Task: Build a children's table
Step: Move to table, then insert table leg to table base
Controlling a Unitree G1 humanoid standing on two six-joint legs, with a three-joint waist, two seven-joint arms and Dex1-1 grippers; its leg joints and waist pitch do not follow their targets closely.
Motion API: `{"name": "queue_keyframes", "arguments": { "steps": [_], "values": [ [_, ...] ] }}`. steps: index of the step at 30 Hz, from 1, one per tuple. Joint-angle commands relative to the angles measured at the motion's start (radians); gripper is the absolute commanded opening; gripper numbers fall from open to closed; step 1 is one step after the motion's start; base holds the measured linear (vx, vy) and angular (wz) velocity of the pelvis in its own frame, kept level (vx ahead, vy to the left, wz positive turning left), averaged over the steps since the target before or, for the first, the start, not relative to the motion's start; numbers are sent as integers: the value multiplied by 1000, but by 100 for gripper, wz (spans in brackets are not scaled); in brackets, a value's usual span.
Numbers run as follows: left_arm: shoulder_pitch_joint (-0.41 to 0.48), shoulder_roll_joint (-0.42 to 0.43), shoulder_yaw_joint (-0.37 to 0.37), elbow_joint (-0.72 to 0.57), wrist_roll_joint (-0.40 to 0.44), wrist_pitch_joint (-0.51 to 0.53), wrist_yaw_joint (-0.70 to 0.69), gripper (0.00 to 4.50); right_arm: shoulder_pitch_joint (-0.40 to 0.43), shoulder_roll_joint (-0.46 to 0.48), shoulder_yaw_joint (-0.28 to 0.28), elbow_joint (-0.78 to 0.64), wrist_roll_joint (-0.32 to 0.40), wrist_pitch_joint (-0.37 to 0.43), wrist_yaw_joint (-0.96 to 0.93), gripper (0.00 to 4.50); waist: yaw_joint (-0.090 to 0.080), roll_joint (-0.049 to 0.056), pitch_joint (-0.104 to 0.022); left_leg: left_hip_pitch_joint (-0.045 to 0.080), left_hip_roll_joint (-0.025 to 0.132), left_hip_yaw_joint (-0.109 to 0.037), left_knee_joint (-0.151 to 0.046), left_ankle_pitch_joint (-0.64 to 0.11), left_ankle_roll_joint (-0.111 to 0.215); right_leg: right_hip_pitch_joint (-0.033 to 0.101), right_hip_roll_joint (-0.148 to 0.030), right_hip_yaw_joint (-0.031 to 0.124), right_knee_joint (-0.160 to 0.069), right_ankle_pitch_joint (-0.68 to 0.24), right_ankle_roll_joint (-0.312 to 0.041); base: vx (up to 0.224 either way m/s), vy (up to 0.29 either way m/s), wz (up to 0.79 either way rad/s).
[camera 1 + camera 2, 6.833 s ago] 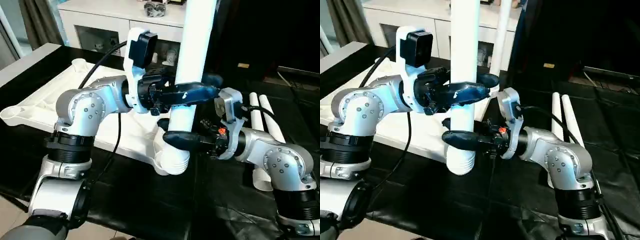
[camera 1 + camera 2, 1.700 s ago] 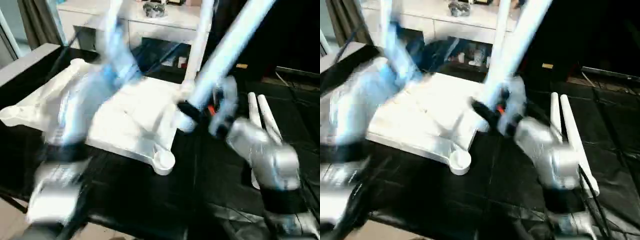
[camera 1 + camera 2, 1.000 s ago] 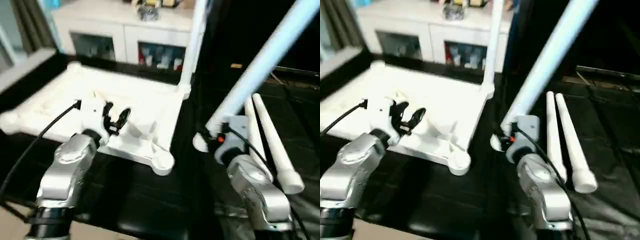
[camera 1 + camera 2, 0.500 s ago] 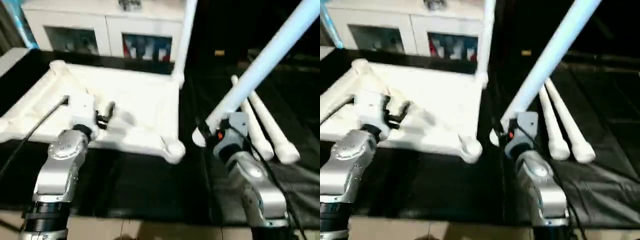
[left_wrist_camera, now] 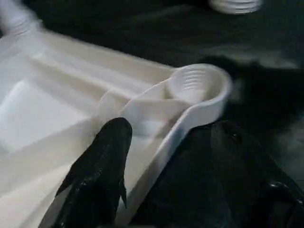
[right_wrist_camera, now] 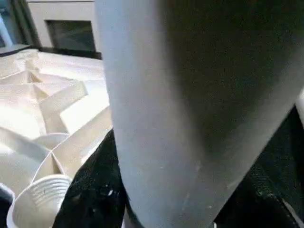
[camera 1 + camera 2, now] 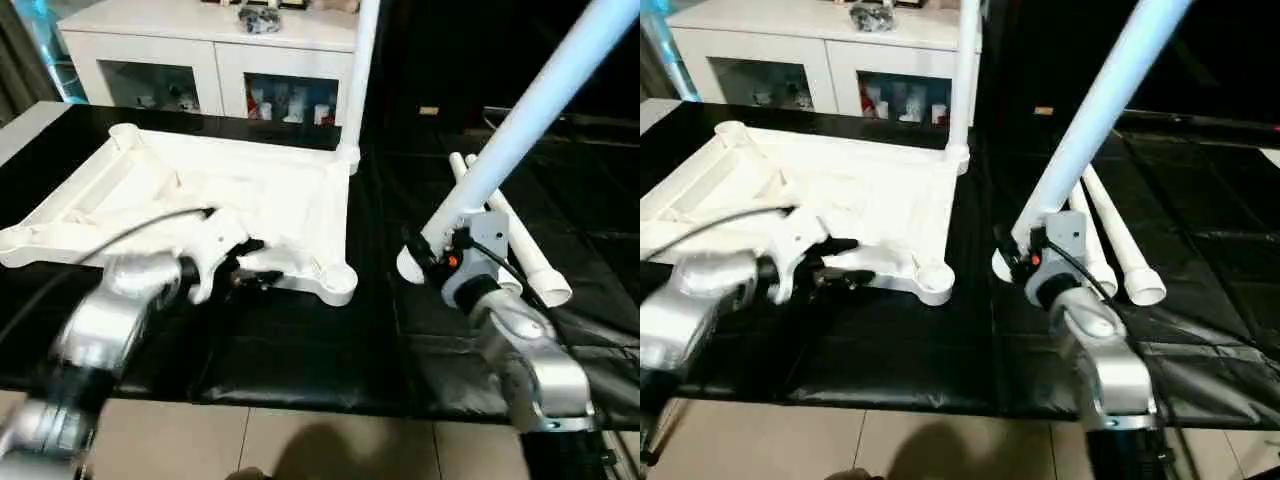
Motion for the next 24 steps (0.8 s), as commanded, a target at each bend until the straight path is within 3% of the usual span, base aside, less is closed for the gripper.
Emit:
{"name": "queue_keyframes", "arguments": {
  "steps": [1,3,5,7,8,9,10,11,12,13,16,20,24],
  "values": [
    [-14,7,-22,19,11,-13,-41,328,-21,-11,-7,0,15,-15,16,191,-3,8,-52,32,100,-54,-98,-399,-94,14,-119,68,-94,-353,-142,0,0,0],
    [-32,6,-41,47,32,-30,-58,360,-22,-15,-9,0,14,-13,17,191,-5,5,-55,27,100,-50,-100,-360,-83,18,-111,64,-87,-292,-153,0,0,0],
    [-102,-6,-109,178,91,-67,-111,360,-24,-23,-18,0,15,-5,18,191,-8,4,-59,27,96,-43,-96,-324,-70,18,-106,63,-84,-244,-157,0,0,0],
    [-122,-11,-125,224,100,-77,-132,360,-24,-24,-19,0,18,-3,21,191,-2,3,-65,30,96,-35,-89,-274,-54,17,-111,65,-82,-190,-170,0,0,0],
    [-150,-19,-136,289,115,-99,-154,360,-23,-27,-18,1,18,-3,25,191,-1,8,-70,23,99,-35,-85,-210,-40,26,-112,63,-67,-95,-196,58,-11,-3],
    [-153,-20,-137,297,117,-101,-156,360,-22,-27,-18,1,17,-3,26,191,-2,6,-70,23,96,-32,-82,-189,-30,24,-107,61,-67,-58,-202,58,-11,-3],
    [-169,-28,-136,333,124,-113,-158,347,-21,-28,-18,1,17,-3,28,191,-1,6,-75,23,97,-31,-77,-139,-15,29,-109,60,-54,35,-225,66,-10,-2],
    [-177,-32,-136,350,127,-120,-159,326,-21,-28,-17,1,17,-2,29,191,-2,5,-75,22,94,-28,-74,-115,-1,29,-106,59,-54,71,-233,61,-7,-1],
    [-221,-51,-131,446,146,-164,-150,326,-17,-31,-16,-1,16,-1,38,191,0,3,-78,21,90,-25,-66,-67,34,33,-106,57,-49,149,-253,61,-7,-1],
    [-224,-51,-131,453,147,-168,-148,322,-17,-31,-16,-2,16,-1,38,191,1,3,-80,23,92,-26,-64,-58,41,36,-109,57,-45,167,-260,0,0,0],
    [-255,-61,-128,519,158,-203,-138,298,-14,-31,-16,-5,17,0,46,191,1,2,-75,22,99,-28,-67,-88,54,37,-114,55,-50,117,-270,0,0,0],
    [-306,-77,-139,631,183,-266,-126,257,-10,-33,-15,-10,30,4,60,191,1,5,-66,30,104,-27,-76,-185,12,31,-114,58,-67,-42,-256,0,0,0],
    [-332,-83,-149,693,211,-304,-123,221,-7,-34,-13,-15,35,7,67,191,0,4,-63,35,108,-30,-83,-250,-25,28,-116,62,-73,-121,-242,0,0,0]
  ]
}}
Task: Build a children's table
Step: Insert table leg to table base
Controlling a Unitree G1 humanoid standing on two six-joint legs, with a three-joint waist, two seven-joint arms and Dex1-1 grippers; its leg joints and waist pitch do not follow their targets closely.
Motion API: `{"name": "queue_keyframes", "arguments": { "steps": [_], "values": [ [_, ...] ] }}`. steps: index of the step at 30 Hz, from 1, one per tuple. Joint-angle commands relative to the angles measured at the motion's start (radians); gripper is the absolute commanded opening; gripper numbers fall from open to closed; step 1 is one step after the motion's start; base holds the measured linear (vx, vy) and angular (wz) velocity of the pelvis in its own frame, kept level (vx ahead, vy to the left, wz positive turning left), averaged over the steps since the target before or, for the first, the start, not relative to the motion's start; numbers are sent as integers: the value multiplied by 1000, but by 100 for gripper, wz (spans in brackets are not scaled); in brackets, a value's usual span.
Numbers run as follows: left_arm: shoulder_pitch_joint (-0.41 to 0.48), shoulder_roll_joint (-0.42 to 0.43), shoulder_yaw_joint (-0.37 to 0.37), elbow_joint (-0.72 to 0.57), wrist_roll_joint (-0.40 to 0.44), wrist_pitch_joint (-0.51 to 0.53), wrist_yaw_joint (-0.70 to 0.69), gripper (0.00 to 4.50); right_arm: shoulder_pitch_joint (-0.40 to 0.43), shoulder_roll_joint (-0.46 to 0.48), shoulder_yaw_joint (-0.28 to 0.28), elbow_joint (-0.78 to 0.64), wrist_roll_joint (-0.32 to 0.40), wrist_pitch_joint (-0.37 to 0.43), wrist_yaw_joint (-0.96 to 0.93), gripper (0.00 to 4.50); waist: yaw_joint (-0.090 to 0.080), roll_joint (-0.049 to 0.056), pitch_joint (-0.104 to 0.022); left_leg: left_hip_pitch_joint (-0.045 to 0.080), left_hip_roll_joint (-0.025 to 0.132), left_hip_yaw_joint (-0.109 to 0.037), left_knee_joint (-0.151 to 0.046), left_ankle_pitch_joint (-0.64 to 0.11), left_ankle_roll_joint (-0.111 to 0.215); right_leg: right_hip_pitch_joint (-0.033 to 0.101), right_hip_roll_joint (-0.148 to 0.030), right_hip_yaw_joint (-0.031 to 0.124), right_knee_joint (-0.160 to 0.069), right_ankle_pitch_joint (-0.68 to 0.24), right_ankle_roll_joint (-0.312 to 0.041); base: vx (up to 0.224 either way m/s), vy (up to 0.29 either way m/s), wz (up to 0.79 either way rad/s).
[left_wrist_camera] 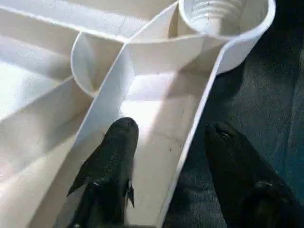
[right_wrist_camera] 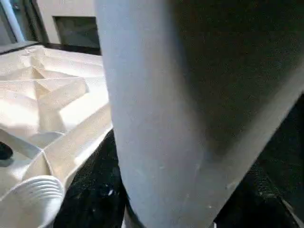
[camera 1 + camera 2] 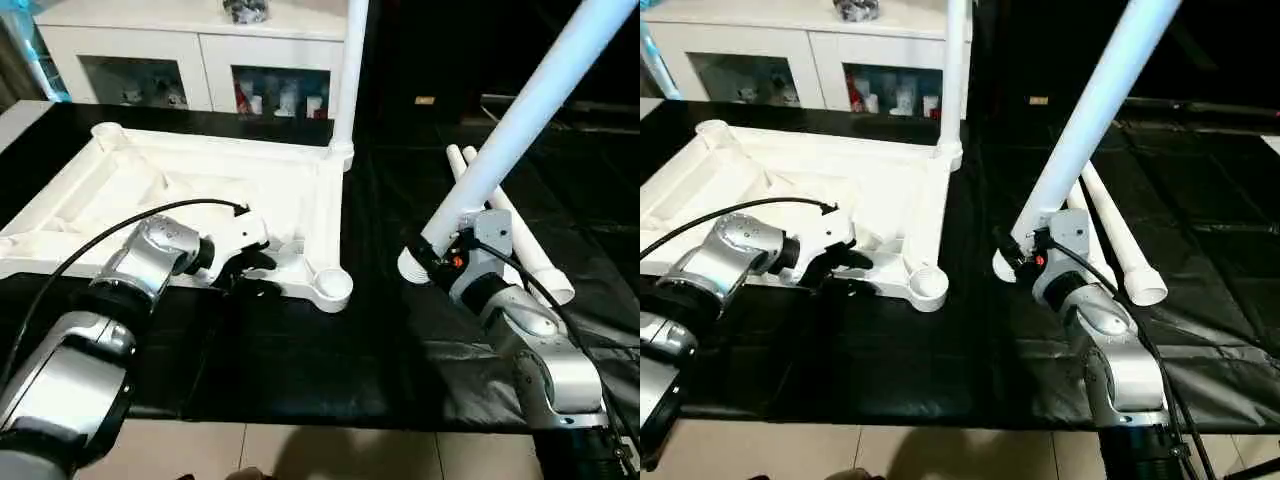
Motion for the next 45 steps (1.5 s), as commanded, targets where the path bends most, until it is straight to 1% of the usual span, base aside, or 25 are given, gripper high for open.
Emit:
{"name": "queue_keyframes", "arguments": {
  "steps": [1,5,7,10,14,15,16,18,21,24,27,28,29,30,32,34,35,36,37,39,40,41,42,44,45],
  "values": [
    [-26,-4,-17,22,23,-25,3,212,-1,-7,-10,-18,11,10,6,191,0,5,-64,35,104,-44,-83,-238,-35,36,-109,64,-74,-119,-237,0,0,0],
    [-48,-17,-6,70,20,-50,-31,175,5,-8,-9,-27,12,14,16,191,2,5,-67,32,102,-42,-79,-188,-18,39,-110,63,-67,-36,-249,0,0,0],
    [-56,-27,2,82,10,-52,-55,155,7,-8,-9,-29,12,16,21,191,4,1,-68,30,101,-40,-76,-166,-2,41,-112,62,-64,-7,-260,0,0,0],
    [-66,-36,4,105,13,-65,-75,136,8,-11,-6,-30,16,16,25,191,4,1,-66,29,102,-40,-76,-176,5,42,-114,63,-68,-38,-261,0,0,0],
    [-80,-47,-10,148,49,-90,-79,93,11,-13,1,-35,23,19,35,191,1,4,-65,30,103,-41,-79,-196,-2,40,-110,62,-72,-67,-255,0,0,0],
    [-83,-49,-8,156,51,-92,-85,86,11,-13,1,-36,23,20,37,191,2,6,-66,31,104,-42,-79,-199,-6,41,-112,63,-71,-66,-257,0,0,0],
    [-86,-50,-9,163,56,-94,-95,86,12,-13,2,-37,23,20,38,191,1,6,-66,31,104,-42,-79,-200,-7,40,-111,63,-71,-60,-258,0,0,0],
    [-91,-51,-17,171,67,-98,-108,58,12,-14,1,-38,23,21,39,191,2,6,-66,31,105,-42,-79,-192,-7,41,-113,63,-69,-38,-263,0,0,0],
    [-96,-51,-25,181,78,-102,-122,48,12,-16,2,-40,24,23,43,191,1,5,-68,29,104,-41,-77,-171,6,44,-114,63,-65,1,-273,0,0,0],
    [-100,-57,-19,191,76,-87,-150,19,9,-20,9,-41,23,28,60,191,0,5,-66,30,104,-39,-77,-178,13,43,-113,62,-66,-5,-280,0,0,0],
    [-98,-69,-10,193,68,-50,-173,6,7,-25,25,-42,25,34,79,191,0,5,-65,29,104,-39,-77,-183,8,45,-115,63,-69,-29,-280,0,0,0],
    [-98,-75,-5,196,67,-33,-177,6,5,-26,31,-42,26,37,86,191,-1,5,-65,31,106,-39,-78,-187,6,43,-113,62,-69,-28,-282,0,0,0],
    [-87,-96,10,193,56,16,-198,2,3,-25,44,-50,44,64,106,191,-2,5,-64,31,105,-38,-78,-192,7,44,-112,63,-70,-30,-285,0,0,0],
    [-82,-104,15,188,50,33,-201,2,2,-24,47,-57,58,86,114,191,-1,5,-64,31,105,-38,-77,-192,8,45,-114,63,-69,-30,-288,0,0,0],
    [-69,-130,36,167,21,84,-184,0,-3,-27,64,-73,77,120,137,191,1,7,-64,32,107,-39,-77,-192,13,44,-115,64,-70,-31,-295,0,0,0],
    [-62,-149,55,155,-2,120,-166,0,-10,-27,79,-80,91,138,160,191,2,4,-64,32,108,-38,-77,-191,16,44,-115,64,-69,-19,-301,0,0,0],
    [-50,-169,72,141,-19,145,-130,0,-24,-26,96,-75,98,149,185,191,3,4,-63,31,107,-38,-76,-200,15,44,-117,64,-73,-37,-300,0,0,0],
    [-49,-169,71,140,-18,144,-129,0,-25,-26,96,-74,97,149,186,191,3,4,-63,30,106,-37,-75,-205,14,44,-117,64,-73,-47,-300,0,0,0],
    [-38,-174,68,130,-14,135,-115,0,-35,-27,106,-64,93,148,199,191,4,-5,-63,31,107,-37,-76,-209,14,44,-118,65,-76,-61,-297,0,0,0],
    [-11,-172,47,109,9,93,-105,0,-60,-30,126,-25,63,113,219,191,2,-6,-61,25,107,-39,-78,-207,11,46,-117,63,-78,-109,-276,0,0,0],
    [-1,-169,39,102,18,72,-102,0,-71,-28,129,-3,49,94,220,191,3,-2,-61,28,108,-38,-78,-215,5,40,-117,64,-82,-135,-264,0,0,0],
    [10,-165,36,89,30,58,-102,0,-83,-26,131,18,41,82,220,191,2,-1,-61,31,109,-39,-79,-227,-5,37,-117,64,-83,-148,-260,0,0,0],
    [26,-158,34,68,44,26,-91,0,-108,-23,132,63,23,55,217,191,2,-6,-61,30,110,-39,-81,-223,-8,37,-115,64,-80,-143,-257,0,0,0],
    [37,-155,39,44,47,22,-86,0,-127,-22,135,100,11,42,215,191,-1,-4,-63,30,109,-37,-80,-215,-11,36,-115,64,-77,-128,-259,0,0,0],
    [42,-153,41,35,44,23,-89,0,-134,-23,138,115,3,37,212,191,0,-8,-62,29,108,-36,-80,-209,-8,37,-113,64,-78,-122,-257,0,0,0]
  ]
}}
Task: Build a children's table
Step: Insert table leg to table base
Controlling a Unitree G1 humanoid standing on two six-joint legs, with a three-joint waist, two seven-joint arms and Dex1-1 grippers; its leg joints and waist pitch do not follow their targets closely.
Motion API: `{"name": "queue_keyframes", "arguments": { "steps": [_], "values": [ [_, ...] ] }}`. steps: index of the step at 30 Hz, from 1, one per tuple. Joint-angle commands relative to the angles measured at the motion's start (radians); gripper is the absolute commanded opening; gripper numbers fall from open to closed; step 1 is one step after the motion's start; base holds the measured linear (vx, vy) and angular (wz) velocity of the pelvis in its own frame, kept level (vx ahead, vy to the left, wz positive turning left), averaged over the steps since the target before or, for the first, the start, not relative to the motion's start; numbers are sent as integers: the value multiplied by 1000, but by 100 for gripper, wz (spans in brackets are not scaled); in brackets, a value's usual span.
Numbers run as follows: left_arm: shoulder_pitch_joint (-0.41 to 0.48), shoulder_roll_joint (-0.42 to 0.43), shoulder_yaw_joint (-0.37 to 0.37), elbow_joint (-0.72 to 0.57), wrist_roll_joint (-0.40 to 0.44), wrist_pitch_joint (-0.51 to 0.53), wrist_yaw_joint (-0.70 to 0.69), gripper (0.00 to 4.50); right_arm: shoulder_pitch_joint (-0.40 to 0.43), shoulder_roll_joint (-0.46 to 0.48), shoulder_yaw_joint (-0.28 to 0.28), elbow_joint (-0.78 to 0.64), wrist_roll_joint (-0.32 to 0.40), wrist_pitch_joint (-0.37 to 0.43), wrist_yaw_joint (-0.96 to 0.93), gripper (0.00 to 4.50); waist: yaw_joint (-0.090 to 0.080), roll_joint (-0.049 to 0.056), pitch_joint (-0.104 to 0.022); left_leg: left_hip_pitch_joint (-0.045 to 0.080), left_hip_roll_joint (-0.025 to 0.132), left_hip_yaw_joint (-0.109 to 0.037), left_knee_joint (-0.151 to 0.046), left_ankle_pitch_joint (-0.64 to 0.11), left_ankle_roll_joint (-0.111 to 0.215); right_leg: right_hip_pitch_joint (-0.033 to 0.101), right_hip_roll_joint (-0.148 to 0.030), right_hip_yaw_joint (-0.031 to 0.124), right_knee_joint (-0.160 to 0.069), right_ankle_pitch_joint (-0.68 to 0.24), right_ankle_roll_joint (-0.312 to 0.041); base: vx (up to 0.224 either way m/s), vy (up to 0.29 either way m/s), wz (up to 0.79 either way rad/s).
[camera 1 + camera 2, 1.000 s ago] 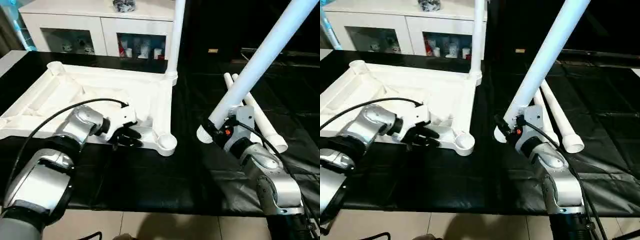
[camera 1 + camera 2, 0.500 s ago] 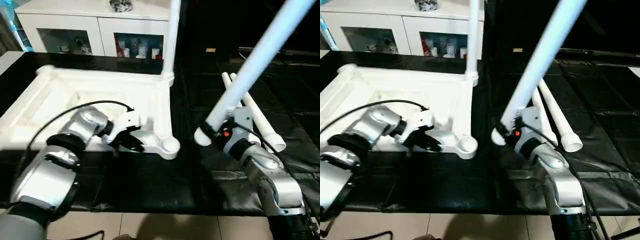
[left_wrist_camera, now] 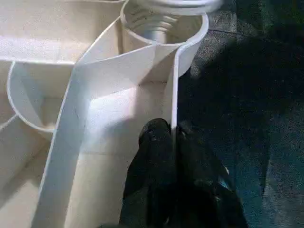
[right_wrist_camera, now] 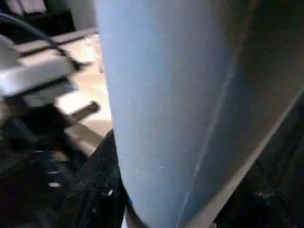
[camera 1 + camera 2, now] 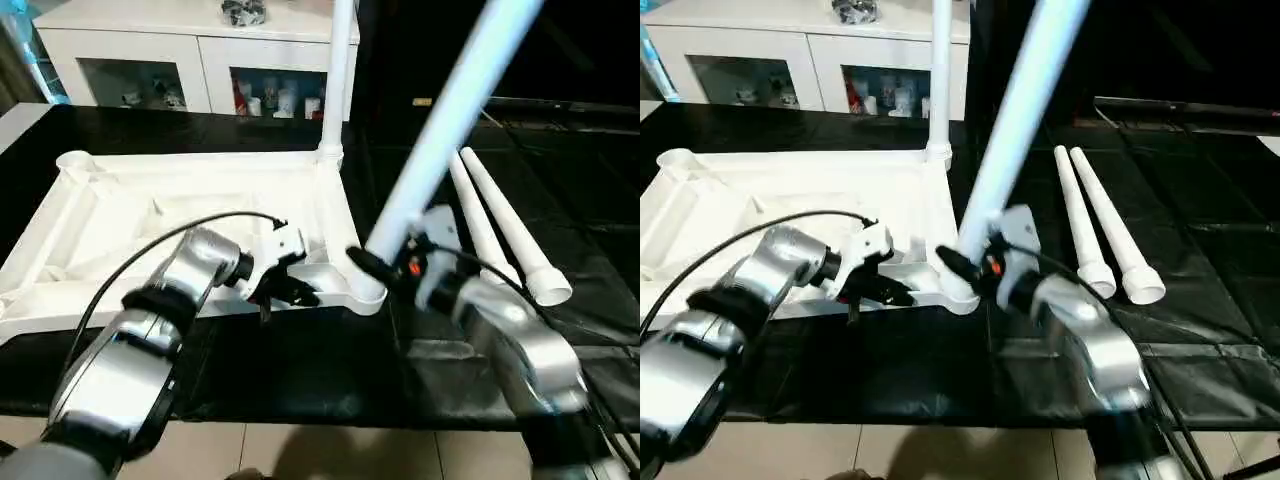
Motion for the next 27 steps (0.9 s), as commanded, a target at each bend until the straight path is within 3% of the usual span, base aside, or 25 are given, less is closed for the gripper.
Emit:
{"name": "queue_keyframes", "arguments": {
  "steps": [1,5,11,12,15,27],
  "values": [
    [34,13,-16,-5,22,-1,-5,0,-18,-3,8,32,-22,-26,-9,191,1,-6,-63,26,103,-46,-79,-191,-5,39,-115,63,-74,-105,-256,0,0,0],
    [52,25,-18,-52,5,22,-39,0,-35,-12,25,70,-19,-14,16,191,0,-8,-63,25,102,-44,-77,-168,17,38,-112,62,-72,-80,-256,0,0,0],
    [51,30,-14,-50,12,25,-45,0,-42,-10,44,114,-3,14,86,191,1,-7,-61,26,104,-44,-79,-194,9,37,-113,63,-76,-121,-253,0,0,0],
    [51,30,-14,-50,12,25,-45,0,-42,-10,44,114,-3,14,86,191,0,0,-61,26,104,-46,-79,-197,5,36,-113,63,-76,-124,-254,0,0,0],
    [53,31,-13,-64,15,30,-41,0,-46,-14,64,136,-22,-1,105,191,-3,-7,-61,26,104,-45,-81,-212,-5,37,-113,63,-77,-134,-254,0,0,0],
    [64,52,-18,-114,1,38,-98,0,-64,-14,36,196,-7,17,129,191,-10,-6,-59,25,103,-44,-80,-209,3,35,-112,64,-79,-143,-259,0,0,0]
  ]
}}
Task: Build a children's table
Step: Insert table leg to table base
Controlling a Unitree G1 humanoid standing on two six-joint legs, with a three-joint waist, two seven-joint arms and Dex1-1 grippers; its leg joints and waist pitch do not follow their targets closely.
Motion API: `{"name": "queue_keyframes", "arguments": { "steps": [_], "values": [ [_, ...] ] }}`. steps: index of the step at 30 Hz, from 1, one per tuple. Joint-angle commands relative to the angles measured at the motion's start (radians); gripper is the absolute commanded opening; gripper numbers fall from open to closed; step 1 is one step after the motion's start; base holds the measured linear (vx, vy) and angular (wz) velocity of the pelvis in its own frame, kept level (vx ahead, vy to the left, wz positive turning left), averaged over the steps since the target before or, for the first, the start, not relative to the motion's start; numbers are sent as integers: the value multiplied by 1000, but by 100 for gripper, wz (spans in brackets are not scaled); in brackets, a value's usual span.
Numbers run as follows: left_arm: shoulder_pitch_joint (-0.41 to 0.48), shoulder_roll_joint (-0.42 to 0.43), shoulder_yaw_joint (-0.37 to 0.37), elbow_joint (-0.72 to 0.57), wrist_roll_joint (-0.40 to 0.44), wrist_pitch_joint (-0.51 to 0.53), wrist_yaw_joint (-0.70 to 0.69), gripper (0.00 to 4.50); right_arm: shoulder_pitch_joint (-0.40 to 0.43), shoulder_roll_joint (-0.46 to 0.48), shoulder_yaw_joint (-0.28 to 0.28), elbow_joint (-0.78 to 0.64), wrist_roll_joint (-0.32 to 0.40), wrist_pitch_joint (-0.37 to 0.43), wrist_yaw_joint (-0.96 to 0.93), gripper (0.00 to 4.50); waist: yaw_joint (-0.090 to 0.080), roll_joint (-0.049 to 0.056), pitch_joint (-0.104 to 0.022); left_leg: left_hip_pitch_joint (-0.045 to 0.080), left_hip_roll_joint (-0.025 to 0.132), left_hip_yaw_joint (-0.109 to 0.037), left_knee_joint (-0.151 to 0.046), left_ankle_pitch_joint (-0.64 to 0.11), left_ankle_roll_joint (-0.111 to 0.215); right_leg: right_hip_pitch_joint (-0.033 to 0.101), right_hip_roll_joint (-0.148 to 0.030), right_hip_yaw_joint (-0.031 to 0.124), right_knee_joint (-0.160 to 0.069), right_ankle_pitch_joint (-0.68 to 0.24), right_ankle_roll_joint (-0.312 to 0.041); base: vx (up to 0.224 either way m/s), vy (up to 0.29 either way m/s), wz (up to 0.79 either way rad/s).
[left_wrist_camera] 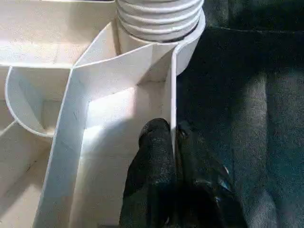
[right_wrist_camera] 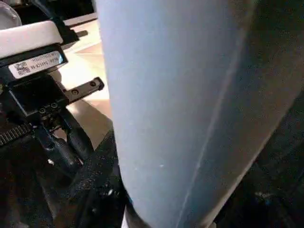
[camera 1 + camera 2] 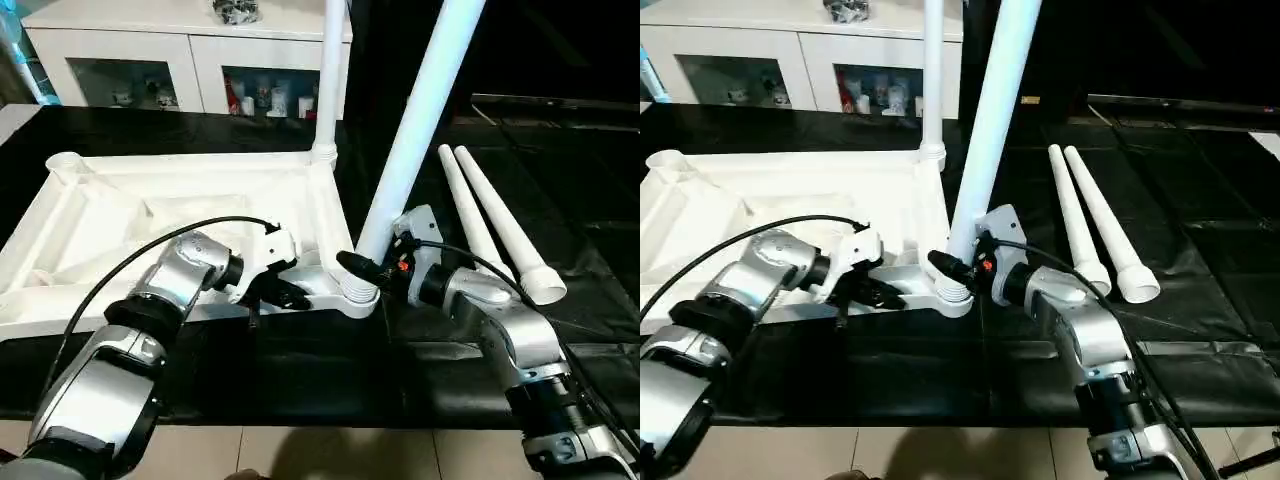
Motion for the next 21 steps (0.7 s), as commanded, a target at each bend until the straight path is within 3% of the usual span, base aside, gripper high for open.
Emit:
{"name": "queue_keyframes", "arguments": {
  "steps": [1,2,10,16,21],
  "values": [
    [13,1,-20,-4,7,7,-53,0,9,-5,7,47,-9,30,-3,191,5,-5,-59,26,102,-46,-80,-212,1,36,-113,64,-79,-150,-257,0,0,0],
    [7,-2,-14,0,4,13,-45,0,11,-12,11,59,-8,40,6,191,4,-9,-59,25,102,-46,-80,-212,1,37,-113,64,-79,-153,-257,0,0,0],
    [6,-1,-11,4,12,11,-17,0,25,-31,13,32,10,56,51,191,7,-7,-61,27,103,-45,-79,-203,3,36,-113,64,-78,-129,-261,0,0,0],
    [22,1,-20,-24,12,9,-33,0,-5,9,-10,96,17,17,33,191,9,-11,-59,26,105,-46,-81,-210,0,34,-115,64,-79,-156,-257,0,0,0],
    [21,3,-13,-33,6,18,-29,0,-8,35,-61,132,57,18,16,191,4,-2,-56,26,105,-49,-85,-251,-21,32,-116,65,-83,-196,-252,0,0,0]
  ]
}}
